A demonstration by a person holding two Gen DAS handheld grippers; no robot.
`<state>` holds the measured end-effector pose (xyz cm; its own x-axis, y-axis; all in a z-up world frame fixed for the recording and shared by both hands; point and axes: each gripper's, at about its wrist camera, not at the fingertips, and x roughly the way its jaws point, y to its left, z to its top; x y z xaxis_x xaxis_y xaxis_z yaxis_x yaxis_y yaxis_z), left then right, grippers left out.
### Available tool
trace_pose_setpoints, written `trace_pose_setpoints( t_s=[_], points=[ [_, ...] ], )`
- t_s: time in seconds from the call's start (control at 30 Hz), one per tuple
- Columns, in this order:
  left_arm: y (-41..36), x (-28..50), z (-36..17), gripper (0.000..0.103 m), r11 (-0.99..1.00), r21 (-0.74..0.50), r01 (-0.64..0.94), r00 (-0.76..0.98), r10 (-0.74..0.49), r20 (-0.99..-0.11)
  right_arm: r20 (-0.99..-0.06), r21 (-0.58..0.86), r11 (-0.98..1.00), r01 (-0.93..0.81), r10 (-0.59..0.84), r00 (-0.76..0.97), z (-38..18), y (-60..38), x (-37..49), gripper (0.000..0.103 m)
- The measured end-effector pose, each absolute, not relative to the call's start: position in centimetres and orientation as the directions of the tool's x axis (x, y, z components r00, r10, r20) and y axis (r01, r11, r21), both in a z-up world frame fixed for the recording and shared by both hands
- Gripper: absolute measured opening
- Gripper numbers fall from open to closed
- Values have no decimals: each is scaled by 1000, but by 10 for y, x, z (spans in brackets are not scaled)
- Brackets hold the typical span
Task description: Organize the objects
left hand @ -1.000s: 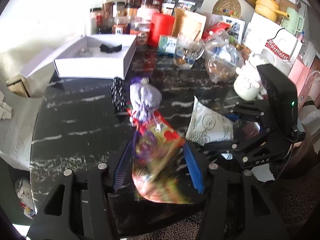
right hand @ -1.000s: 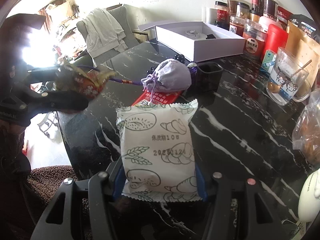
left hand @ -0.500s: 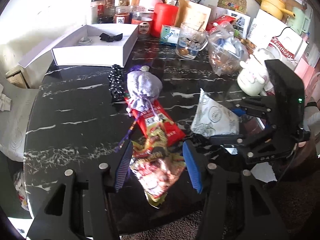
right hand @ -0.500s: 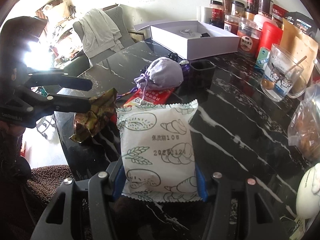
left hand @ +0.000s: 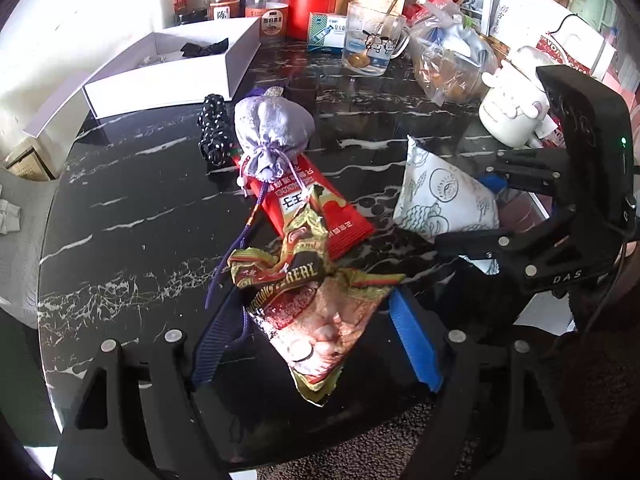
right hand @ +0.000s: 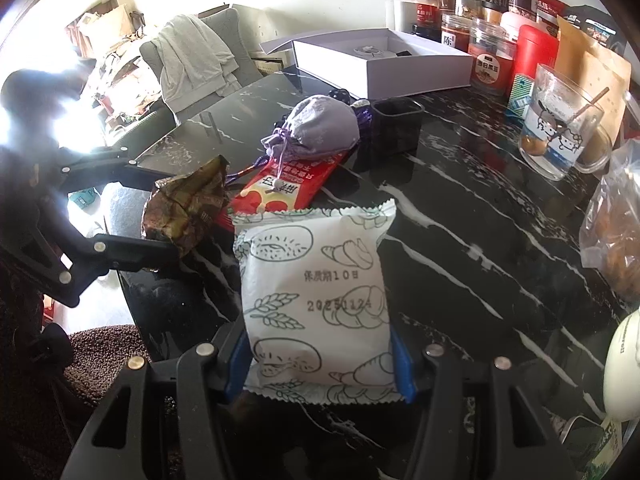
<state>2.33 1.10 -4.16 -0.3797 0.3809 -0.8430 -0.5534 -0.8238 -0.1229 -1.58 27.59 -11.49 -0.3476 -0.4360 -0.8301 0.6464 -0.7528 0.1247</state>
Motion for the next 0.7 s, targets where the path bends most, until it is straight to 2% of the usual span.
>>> trace_pose_setpoints(
  t_s=[0.7],
  points=[
    [35, 32, -42, 73, -780, 131, -612, -554, 304, -775, -838, 144, -762, 631, -433, -331, -121, 279, -23, 58]
  ],
)
